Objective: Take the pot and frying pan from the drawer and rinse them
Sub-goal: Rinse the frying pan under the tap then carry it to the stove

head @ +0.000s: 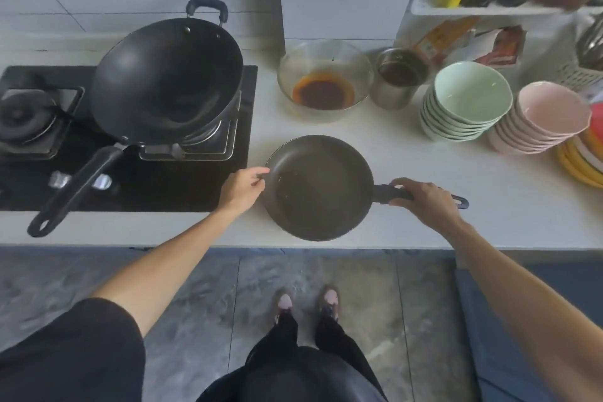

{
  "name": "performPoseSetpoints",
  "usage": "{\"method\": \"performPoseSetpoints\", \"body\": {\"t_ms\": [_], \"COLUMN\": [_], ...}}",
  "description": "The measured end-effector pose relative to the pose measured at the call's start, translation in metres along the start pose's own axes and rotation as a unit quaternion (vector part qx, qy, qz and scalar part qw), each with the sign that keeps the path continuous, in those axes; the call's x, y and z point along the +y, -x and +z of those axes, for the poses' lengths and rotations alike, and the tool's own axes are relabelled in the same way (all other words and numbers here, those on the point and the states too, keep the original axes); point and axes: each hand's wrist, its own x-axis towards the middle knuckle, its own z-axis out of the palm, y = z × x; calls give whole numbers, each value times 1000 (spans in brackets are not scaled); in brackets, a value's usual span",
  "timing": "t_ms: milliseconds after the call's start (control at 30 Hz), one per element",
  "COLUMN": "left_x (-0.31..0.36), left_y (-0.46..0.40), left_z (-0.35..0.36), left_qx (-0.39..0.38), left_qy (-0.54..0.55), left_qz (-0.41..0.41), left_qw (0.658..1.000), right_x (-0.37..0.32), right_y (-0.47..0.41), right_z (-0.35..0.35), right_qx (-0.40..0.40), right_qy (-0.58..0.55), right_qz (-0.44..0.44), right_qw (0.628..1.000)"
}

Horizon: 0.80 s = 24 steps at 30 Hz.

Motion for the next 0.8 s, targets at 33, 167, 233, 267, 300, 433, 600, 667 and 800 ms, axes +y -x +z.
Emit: {"method": "performPoseSetpoints", "body": {"t_ms": [33, 167, 233, 267, 300, 433, 600, 667, 800], "left_x": [-4, -20, -25, -26, -28, -32, -36, -31, -18], "left_y": [-4, -14, -17, -18, -19, -16, 2, 20, 80], "left_z": [1, 5, 4, 3, 2, 0, -13, -30, -66], "left_qx": [2, -1, -5, -12, -17, -52, -100, -80, -59], "left_qy": [4, 15, 14, 13, 16, 20, -86, -114, -153], "left_qz": [9, 35, 43, 44, 49, 75, 77, 88, 98], "left_qw": [1000, 999, 999, 999, 999, 996, 988, 986, 982], "right_x": [-1, -6, -9, -10, -12, -36, -72, -81, -102], "right_y": [-1, -4, -3, -4, -5, 0, 36, 57, 109], "right_z": [5, 20, 25, 28, 32, 39, 45, 36, 9], "right_qx": [1, 43, 66, 69, 68, 49, 47, 39, 76], "right_qy": [13, 41, 43, 43, 44, 61, 42, 43, 36], "right_qz": [3, 7, 11, 16, 23, 83, 39, 20, 6], "right_qw": [1000, 998, 997, 997, 996, 993, 997, 998, 996]}}
